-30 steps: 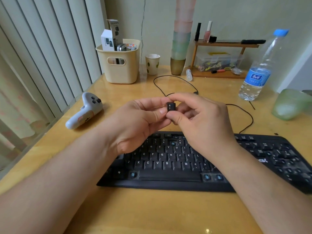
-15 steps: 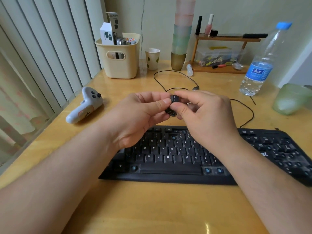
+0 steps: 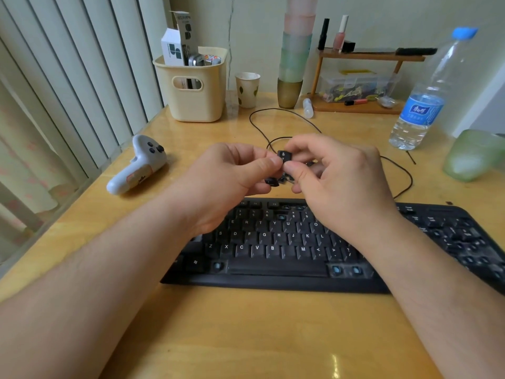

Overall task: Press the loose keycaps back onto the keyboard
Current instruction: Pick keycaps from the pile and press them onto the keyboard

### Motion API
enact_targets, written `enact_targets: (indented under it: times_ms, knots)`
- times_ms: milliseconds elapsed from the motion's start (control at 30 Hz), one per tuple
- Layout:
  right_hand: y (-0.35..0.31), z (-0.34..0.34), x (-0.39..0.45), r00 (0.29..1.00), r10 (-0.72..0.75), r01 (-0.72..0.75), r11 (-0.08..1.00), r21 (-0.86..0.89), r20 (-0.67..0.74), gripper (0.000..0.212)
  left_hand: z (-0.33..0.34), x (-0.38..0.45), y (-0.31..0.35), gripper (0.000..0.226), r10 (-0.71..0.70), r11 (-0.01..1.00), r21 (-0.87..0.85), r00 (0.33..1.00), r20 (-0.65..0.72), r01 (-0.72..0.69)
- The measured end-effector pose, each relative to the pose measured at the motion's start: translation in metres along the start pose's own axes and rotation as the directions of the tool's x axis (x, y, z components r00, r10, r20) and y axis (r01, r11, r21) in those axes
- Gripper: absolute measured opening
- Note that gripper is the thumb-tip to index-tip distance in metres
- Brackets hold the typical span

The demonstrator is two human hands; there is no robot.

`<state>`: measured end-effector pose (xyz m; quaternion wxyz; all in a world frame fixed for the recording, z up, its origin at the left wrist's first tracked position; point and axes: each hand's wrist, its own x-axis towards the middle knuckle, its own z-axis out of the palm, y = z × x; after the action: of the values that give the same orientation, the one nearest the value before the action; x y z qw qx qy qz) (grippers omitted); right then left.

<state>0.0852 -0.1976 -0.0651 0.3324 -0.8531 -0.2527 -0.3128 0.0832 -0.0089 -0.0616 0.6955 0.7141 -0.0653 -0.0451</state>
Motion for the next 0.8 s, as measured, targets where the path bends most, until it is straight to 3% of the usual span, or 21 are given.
enact_targets:
  times_ms: [167, 267, 367, 500, 667, 800]
  knots:
    - [-0.001, -0.006, 0.003, 0.997, -0.014, 0.022, 0.994, -0.107, 0.076, 0.013, 0.000, -0.002, 0.000, 0.011, -0.004, 0.996, 0.094, 1.000, 0.012, 0.003]
    - [0.000, -0.019, 0.005, 0.973, 0.138, -0.118, 0.986, -0.118, 0.184, 0.012, -0.011, 0.000, 0.001, 0.016, 0.022, 0.991, 0.131, 1.000, -0.009, -0.021]
    - [0.006, -0.031, 0.008, 0.850, 0.344, -0.343, 0.936, -0.077, 0.399, 0.007, -0.026, 0.005, 0.002, 0.029, 0.057, 0.989, 0.141, 0.995, -0.082, -0.045]
    - [0.003, -0.027, 0.009, 0.688, 0.386, -0.483, 0.876, -0.010, 0.614, 0.004, -0.032, 0.011, -0.002, 0.026, 0.085, 0.982, 0.177, 0.989, -0.119, -0.063]
    - [-0.002, -0.017, 0.010, 0.624, 0.415, -0.494, 0.866, -0.077, 0.662, 0.006, -0.031, 0.009, 0.000, 0.020, 0.122, 0.913, 0.399, 0.991, -0.059, -0.088]
    - [-0.005, -0.011, 0.011, 0.628, 0.451, -0.473, 0.868, -0.149, 0.634, 0.010, -0.027, 0.006, 0.000, 0.019, 0.138, 0.830, 0.544, 0.990, 0.016, -0.124]
